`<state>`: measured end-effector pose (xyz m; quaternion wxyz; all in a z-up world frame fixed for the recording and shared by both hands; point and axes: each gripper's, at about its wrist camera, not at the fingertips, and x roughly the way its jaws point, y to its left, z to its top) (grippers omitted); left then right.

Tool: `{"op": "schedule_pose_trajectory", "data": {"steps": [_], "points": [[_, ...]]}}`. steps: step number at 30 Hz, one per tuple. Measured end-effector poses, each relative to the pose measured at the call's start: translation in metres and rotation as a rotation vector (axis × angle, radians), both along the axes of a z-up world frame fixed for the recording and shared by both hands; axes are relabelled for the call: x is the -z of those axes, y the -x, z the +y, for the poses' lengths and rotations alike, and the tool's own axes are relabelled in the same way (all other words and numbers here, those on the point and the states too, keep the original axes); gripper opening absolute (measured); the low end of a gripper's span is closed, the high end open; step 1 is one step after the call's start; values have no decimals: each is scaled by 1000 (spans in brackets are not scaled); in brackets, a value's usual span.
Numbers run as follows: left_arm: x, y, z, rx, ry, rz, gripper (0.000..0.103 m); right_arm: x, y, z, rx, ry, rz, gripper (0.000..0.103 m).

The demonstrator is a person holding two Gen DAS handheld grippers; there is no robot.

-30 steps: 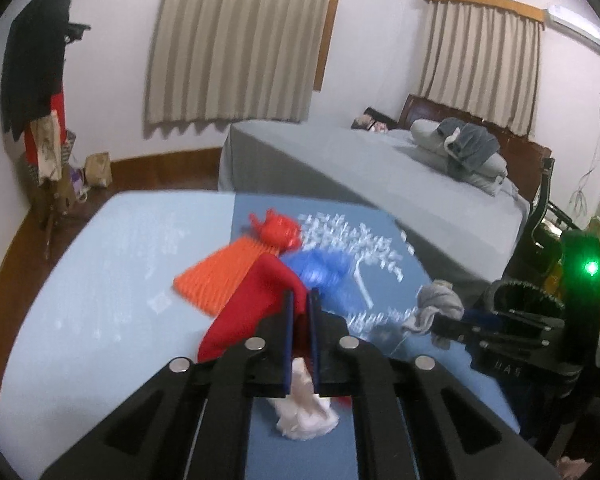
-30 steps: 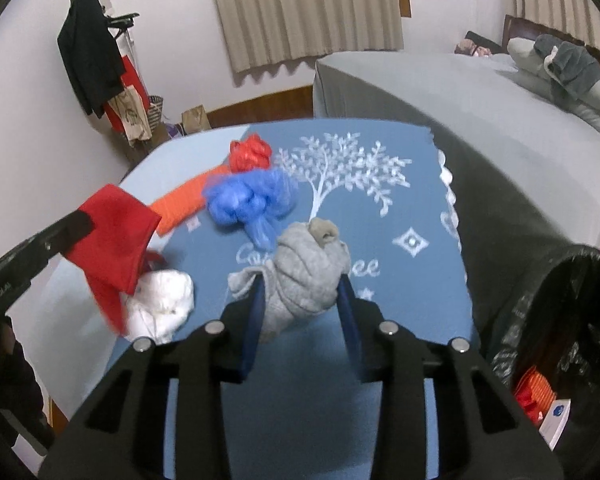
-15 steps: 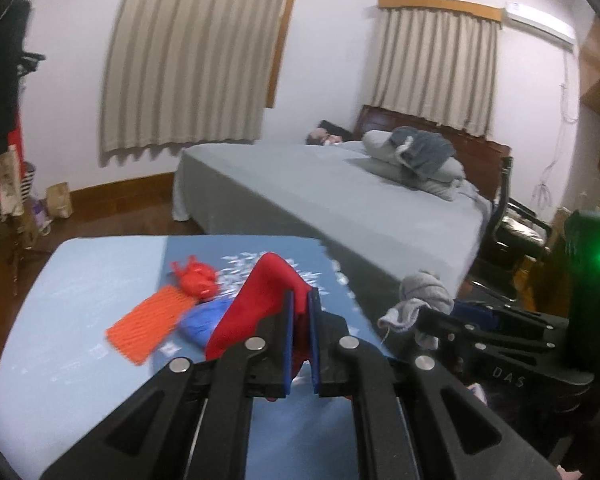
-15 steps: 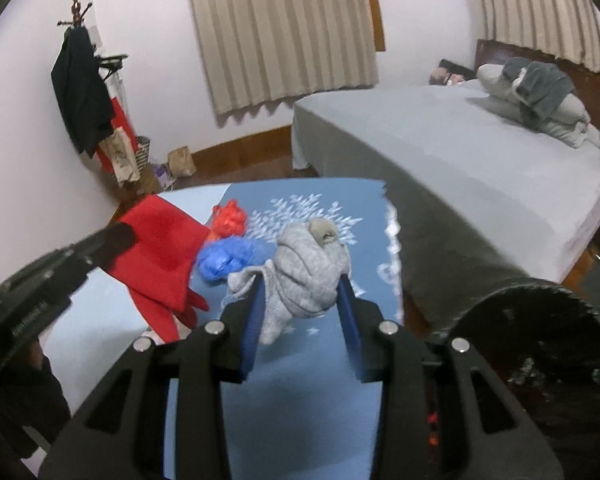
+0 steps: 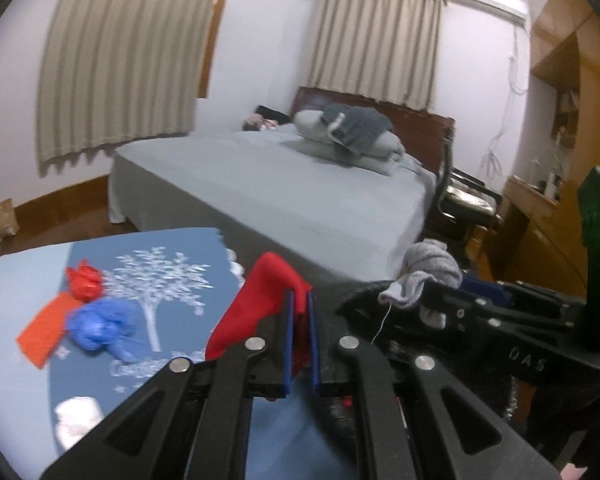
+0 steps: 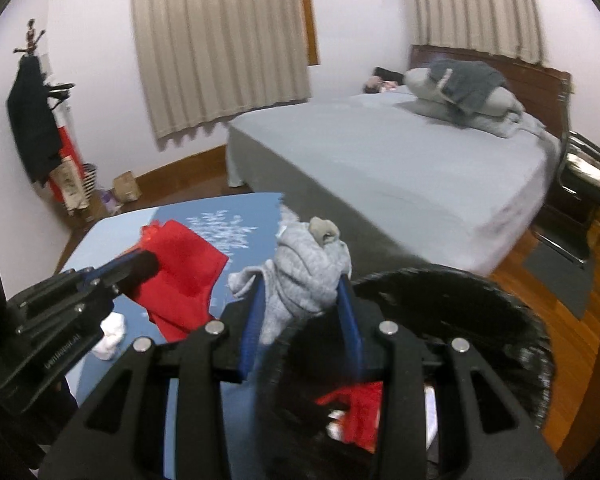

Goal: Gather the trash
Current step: 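Carry the red glove and grey sock over the bin and release them, then move both tools back to the table and grasp the white tissue with the left tool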

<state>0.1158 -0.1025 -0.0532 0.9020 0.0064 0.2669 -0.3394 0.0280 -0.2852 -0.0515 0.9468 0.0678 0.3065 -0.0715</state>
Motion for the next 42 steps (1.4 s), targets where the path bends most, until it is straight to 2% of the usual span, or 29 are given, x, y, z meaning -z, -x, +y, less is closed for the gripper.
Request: {"op": "schedule_pose_trajectory", "data": {"steps": [12, 24, 32, 40, 41, 42], "points": [[11, 36, -88, 159, -22, 7, 7, 12, 62, -70, 200, 17, 26, 35], [21, 50, -146, 272, -47, 22, 7, 29, 86, -108, 301, 2, 53, 35], [32, 44, -165, 310, -49, 59, 7, 38, 84, -118, 324, 0, 73, 35], [41, 39, -164, 311, -62, 94, 8, 43, 81, -120, 326, 5, 91, 37], [42, 38, -163, 304, -64, 96, 12, 44, 79, -119, 329, 7, 92, 39], [43, 37, -161, 301, -63, 104, 21, 44, 79, -119, 337, 13, 91, 40]]}}
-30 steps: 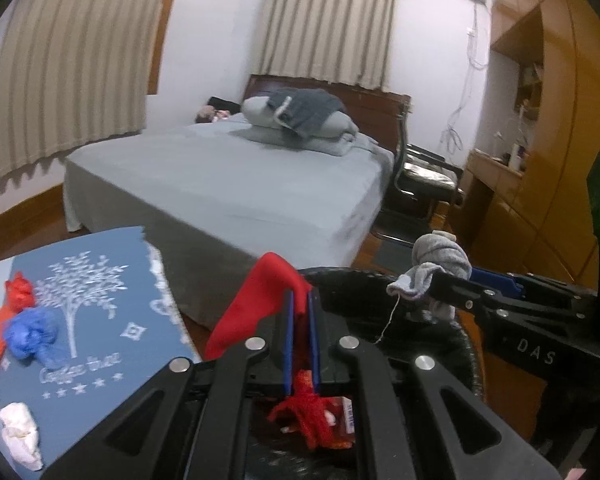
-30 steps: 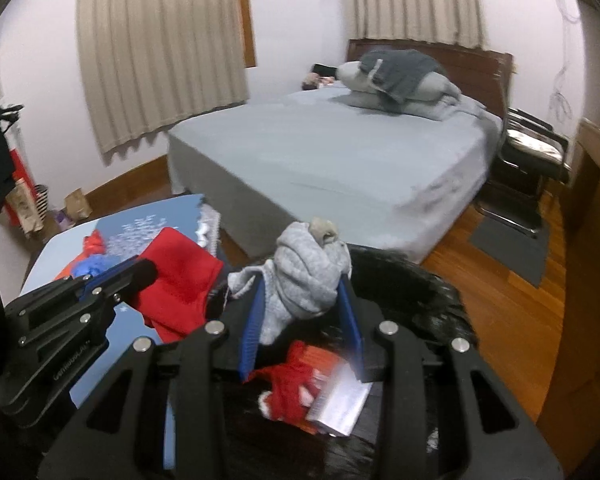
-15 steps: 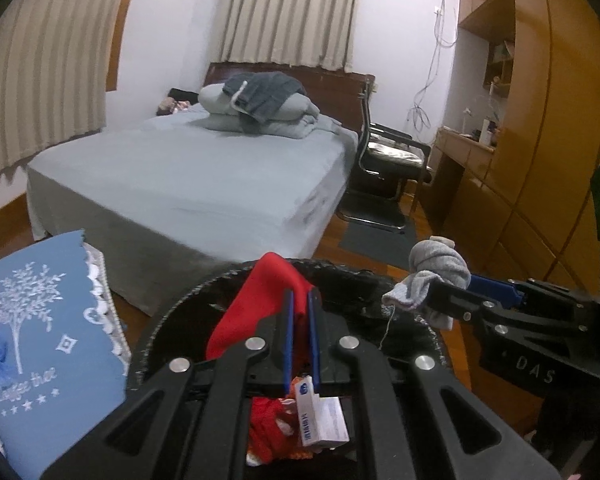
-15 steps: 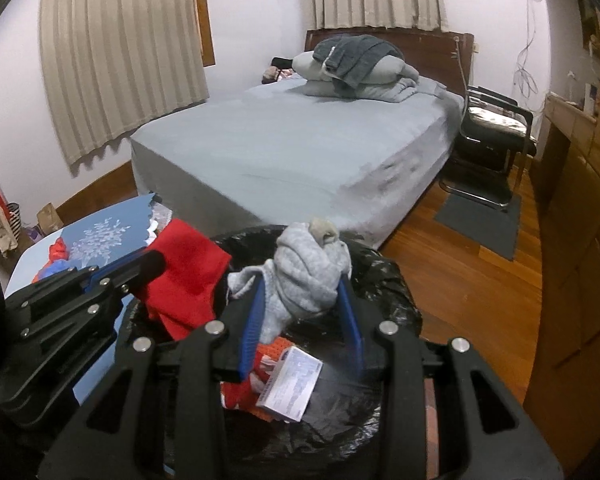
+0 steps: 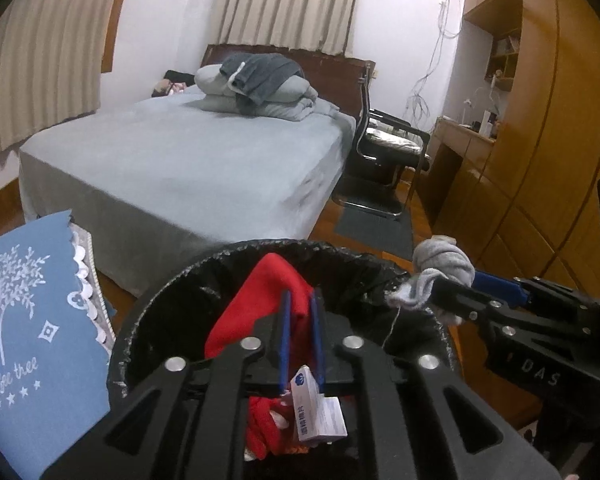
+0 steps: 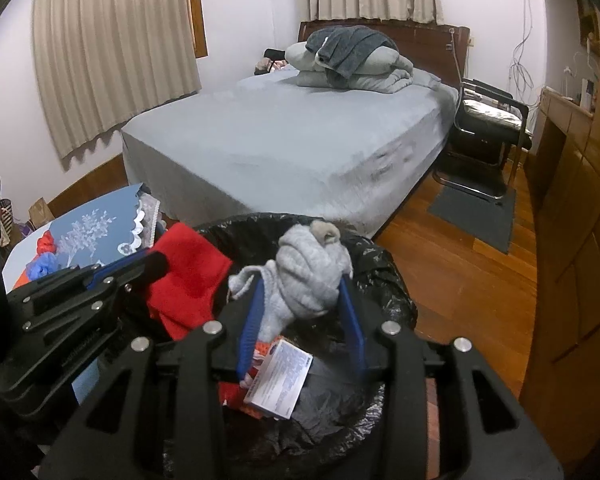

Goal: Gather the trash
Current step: 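Move both tools back to the table and grasp the white tissue with the left tool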

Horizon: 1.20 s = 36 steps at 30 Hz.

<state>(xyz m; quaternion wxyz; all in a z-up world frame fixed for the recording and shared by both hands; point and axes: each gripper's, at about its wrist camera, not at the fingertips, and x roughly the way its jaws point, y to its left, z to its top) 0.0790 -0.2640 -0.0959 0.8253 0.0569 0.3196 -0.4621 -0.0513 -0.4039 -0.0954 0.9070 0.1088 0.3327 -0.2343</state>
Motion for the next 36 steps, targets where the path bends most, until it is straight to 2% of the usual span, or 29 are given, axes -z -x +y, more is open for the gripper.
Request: {"op": "schedule_pose_trajectory", "data": {"steps": [3, 6, 7, 8, 11, 14, 17, 27, 36], "points": [[0, -3, 7, -17, 9, 11, 42, 0, -1, 3, 8, 16, 0, 59], [-3, -8, 17, -45, 9, 8, 45, -1, -1, 4, 4, 12, -8, 67], [-4, -10, 22, -58, 7, 1, 47, -2, -1, 4, 3, 11, -11, 74], [-6, -11, 26, -70, 4, -7, 53, -3, 0, 5, 4, 12, -18, 83], [-11, -15, 45, -124, -10, -42, 69, -8, -2, 9, -5, 21, -31, 91], [-15, -20, 68, -185, -17, -63, 79, -11, -7, 15, -25, 14, -39, 92], [-20, -24, 94, -255, -33, -96, 84, -14, -14, 25, -47, 13, -50, 93], [-17, -44, 192, -502, -74, -129, 85, -19, -59, 82, -183, 5, -78, 93], [1, -50, 259, -632, -145, -138, 85, -7, -97, 140, -310, -8, -104, 93]]}}
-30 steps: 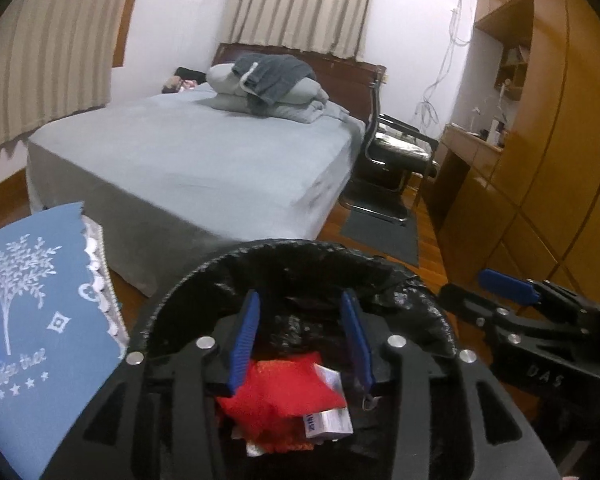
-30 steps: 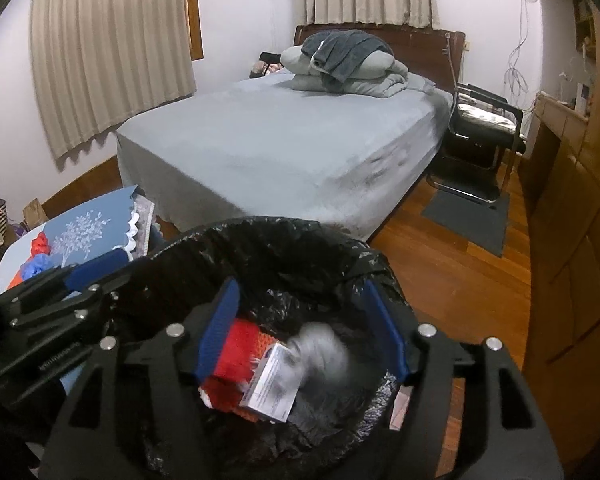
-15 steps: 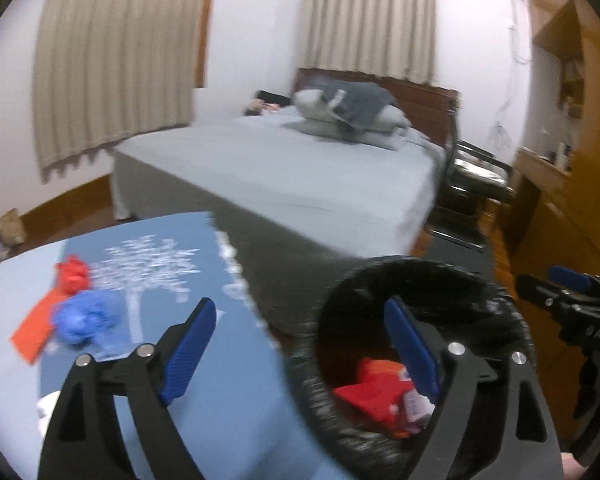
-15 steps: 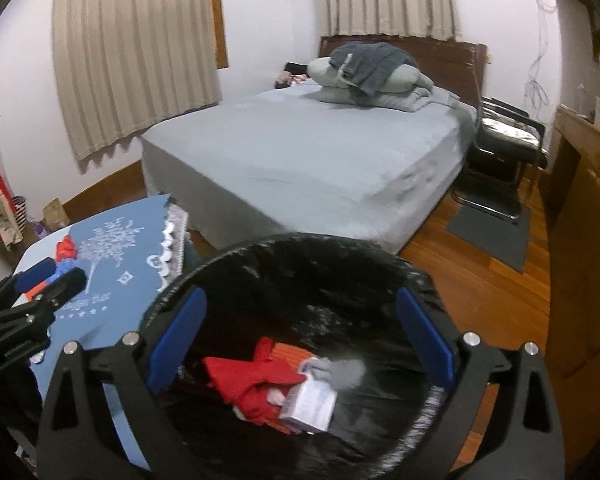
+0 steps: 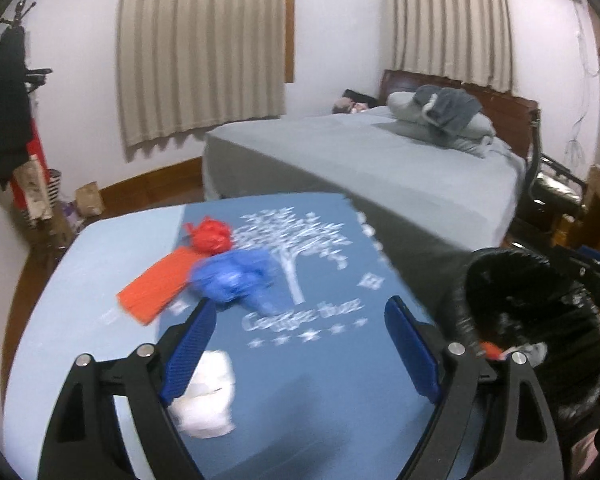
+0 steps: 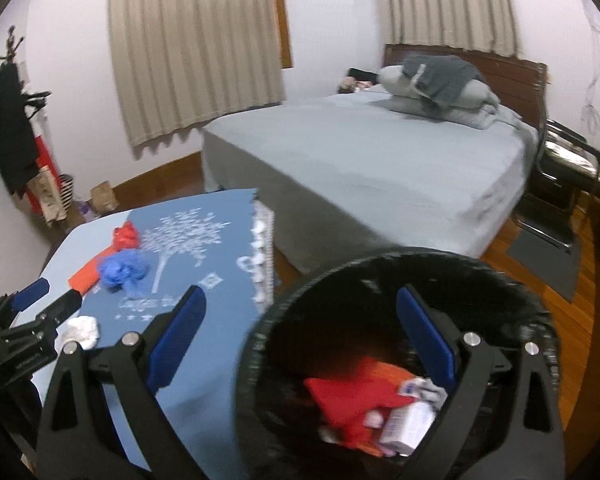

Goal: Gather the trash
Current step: 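Move both tools back to the table and grasp the white tissue with the left tool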

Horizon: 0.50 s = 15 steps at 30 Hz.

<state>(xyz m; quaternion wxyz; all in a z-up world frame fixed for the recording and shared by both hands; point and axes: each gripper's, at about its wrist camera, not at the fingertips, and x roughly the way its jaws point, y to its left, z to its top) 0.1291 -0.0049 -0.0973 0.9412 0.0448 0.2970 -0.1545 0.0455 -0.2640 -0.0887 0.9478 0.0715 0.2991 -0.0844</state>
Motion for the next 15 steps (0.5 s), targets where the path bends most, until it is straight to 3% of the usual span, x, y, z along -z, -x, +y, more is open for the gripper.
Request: {"op": "schedule_pose_trajectory", "data": {"steps": [15], "points": [[50, -6, 59, -117, -25, 83, 84, 36, -39, 72, -141, 4, 22, 93]]}}
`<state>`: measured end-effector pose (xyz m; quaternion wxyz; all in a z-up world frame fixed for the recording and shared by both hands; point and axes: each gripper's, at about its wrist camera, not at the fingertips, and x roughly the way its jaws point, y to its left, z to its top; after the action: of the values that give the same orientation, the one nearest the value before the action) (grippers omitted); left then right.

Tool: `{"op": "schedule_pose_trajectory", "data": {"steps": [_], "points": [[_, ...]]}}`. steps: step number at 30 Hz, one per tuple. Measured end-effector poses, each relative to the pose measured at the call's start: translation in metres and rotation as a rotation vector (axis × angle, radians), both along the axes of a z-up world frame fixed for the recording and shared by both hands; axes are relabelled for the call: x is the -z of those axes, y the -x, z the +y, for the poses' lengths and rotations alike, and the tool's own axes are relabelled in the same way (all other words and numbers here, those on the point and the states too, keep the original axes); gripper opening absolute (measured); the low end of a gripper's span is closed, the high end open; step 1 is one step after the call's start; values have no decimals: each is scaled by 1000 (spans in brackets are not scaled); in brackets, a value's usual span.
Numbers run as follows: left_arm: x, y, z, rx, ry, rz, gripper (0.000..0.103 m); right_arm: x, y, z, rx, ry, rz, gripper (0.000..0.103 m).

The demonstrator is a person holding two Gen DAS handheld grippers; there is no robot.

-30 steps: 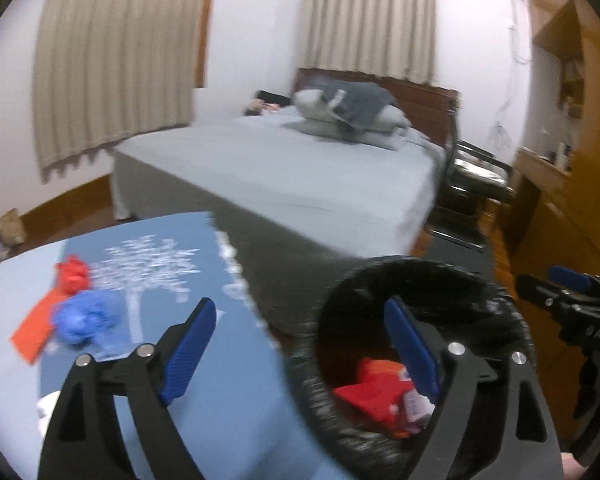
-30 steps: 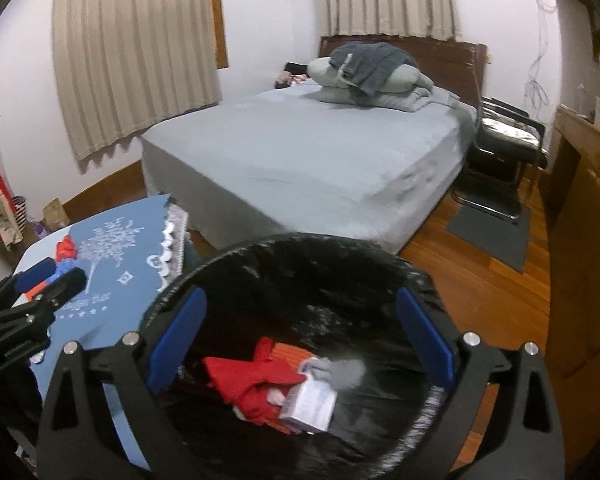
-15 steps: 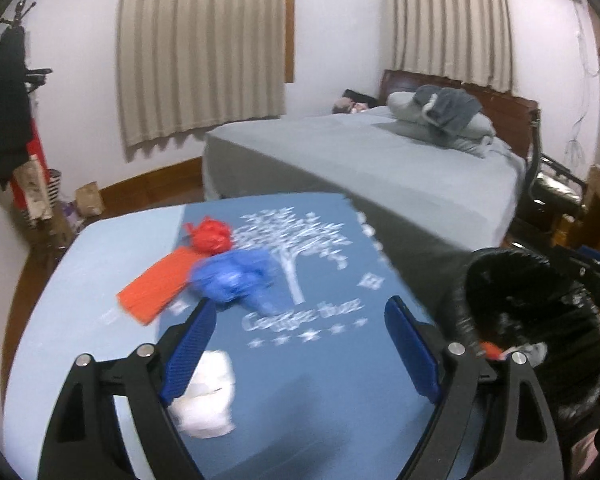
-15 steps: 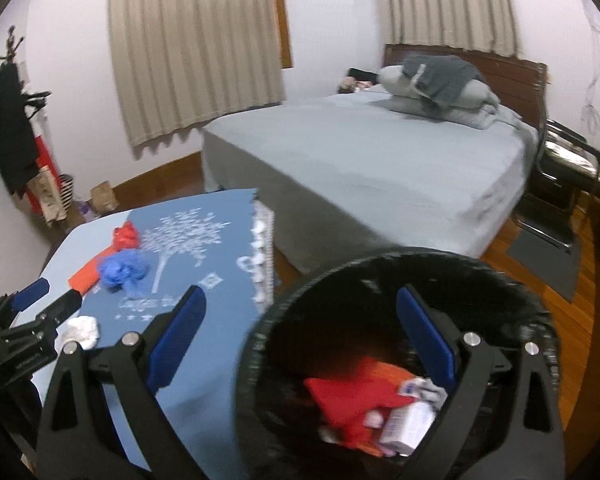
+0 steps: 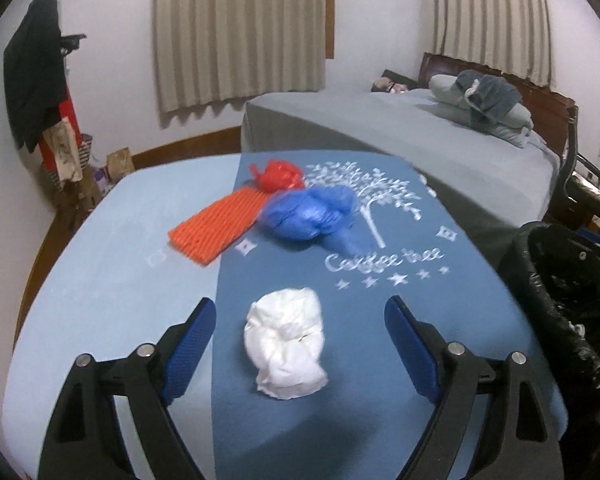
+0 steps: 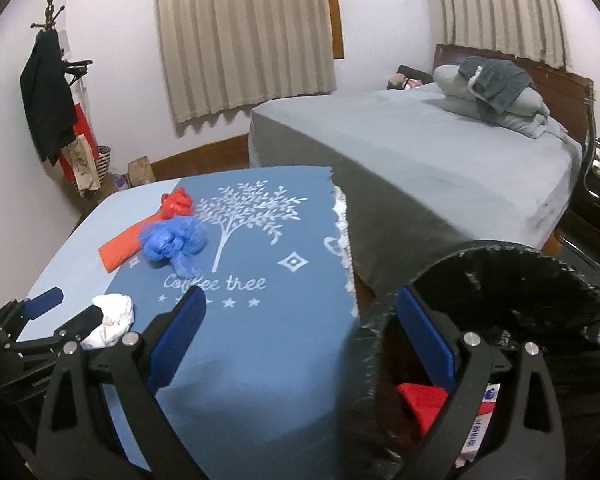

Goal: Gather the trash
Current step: 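Move both tools back to the table and grasp the white tissue with the left tool, then hold the white tissue in the left tool while the right tool grasps the blue plastic bag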

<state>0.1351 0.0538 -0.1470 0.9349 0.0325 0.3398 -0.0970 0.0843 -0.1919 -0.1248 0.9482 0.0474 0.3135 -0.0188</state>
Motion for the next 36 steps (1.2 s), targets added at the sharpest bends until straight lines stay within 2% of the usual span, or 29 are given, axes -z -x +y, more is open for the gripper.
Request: {"op": "schedule_pose_trajectory", "data": {"steps": [4, 7, 13, 18, 23, 36], "points": [[11, -5, 5, -12, 18, 30, 82, 6, -6, 7, -11, 7, 13, 93], [19, -9, 10, -15, 45, 64, 75, 9, -8, 10, -18, 11, 21, 93], [33, -12, 10, 1, 57, 125, 56, 14, -12, 15, -30, 17, 36, 93], [32, -13, 17, -14, 79, 125, 32, 17, -15, 20, -40, 21, 45, 93], [22, -12, 17, 6, 72, 90, 27, 18, -21, 27, -49, 18, 49, 93], [-4, -38, 31, -30, 75, 19, 26, 16, -60, 46, -70, -15, 47, 93]]}}
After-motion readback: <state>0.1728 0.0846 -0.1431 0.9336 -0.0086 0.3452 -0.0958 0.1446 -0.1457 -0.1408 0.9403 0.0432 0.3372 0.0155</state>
